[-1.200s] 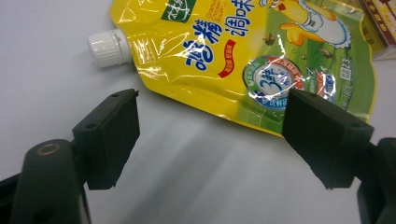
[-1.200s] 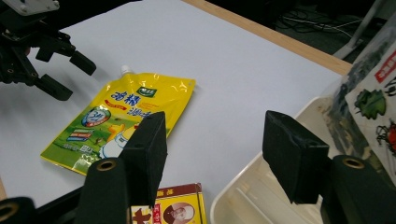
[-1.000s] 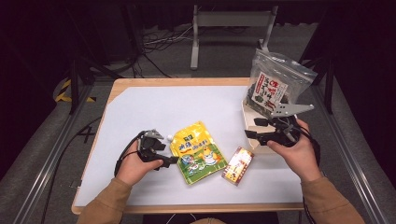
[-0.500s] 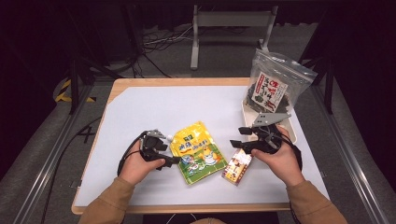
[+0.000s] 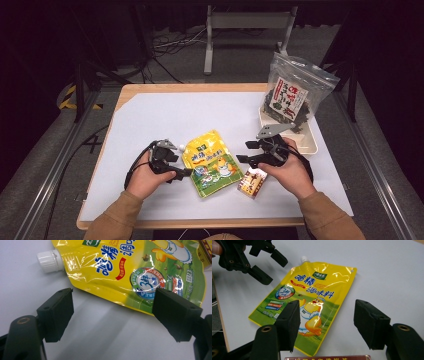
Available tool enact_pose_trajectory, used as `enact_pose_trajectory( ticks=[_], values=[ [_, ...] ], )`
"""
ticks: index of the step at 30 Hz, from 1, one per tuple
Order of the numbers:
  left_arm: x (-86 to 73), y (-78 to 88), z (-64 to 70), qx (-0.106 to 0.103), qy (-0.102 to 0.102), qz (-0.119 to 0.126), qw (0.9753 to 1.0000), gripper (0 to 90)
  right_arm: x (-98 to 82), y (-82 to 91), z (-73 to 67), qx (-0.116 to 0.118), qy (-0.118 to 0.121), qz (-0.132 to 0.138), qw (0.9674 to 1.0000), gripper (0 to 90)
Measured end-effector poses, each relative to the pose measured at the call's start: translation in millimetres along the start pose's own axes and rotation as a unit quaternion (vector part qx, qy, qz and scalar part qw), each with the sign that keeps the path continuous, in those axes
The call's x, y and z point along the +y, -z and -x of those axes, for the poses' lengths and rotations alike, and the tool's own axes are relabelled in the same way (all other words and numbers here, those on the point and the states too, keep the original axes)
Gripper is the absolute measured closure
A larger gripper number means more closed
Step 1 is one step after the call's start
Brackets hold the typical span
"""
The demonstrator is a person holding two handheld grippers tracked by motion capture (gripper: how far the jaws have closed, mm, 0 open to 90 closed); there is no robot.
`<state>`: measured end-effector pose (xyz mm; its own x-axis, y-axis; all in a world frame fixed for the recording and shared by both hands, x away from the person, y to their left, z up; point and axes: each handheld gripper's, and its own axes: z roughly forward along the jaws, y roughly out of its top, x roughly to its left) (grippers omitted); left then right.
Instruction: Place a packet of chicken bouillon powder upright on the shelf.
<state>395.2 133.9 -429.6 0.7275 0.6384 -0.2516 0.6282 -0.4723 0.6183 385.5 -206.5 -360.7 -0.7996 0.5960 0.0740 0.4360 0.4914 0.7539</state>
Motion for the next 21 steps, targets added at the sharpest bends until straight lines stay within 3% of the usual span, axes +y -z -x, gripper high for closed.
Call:
enact_pose_trajectory(
  ticks=[8,13,21],
  values=[
    [-2.4,0.7,0.8,-0.002,-0.012,-0.006,0.9999,20.9,8.9,-19.8,-2.8,0.013,-0.018,-0.04,0.999,39.5],
    [-3.7,1.6,1.6,-0.004,-0.015,-0.009,0.9998,23.7,12.1,-38.4,0.1,0.014,-0.029,-0.071,0.9969,38.8],
    [-4.2,1.2,2.5,-0.011,-0.02,-0.015,0.9996,28.0,11.6,-60.3,4.3,0.018,-0.05,-0.099,0.9936,34.2]
  ],
)
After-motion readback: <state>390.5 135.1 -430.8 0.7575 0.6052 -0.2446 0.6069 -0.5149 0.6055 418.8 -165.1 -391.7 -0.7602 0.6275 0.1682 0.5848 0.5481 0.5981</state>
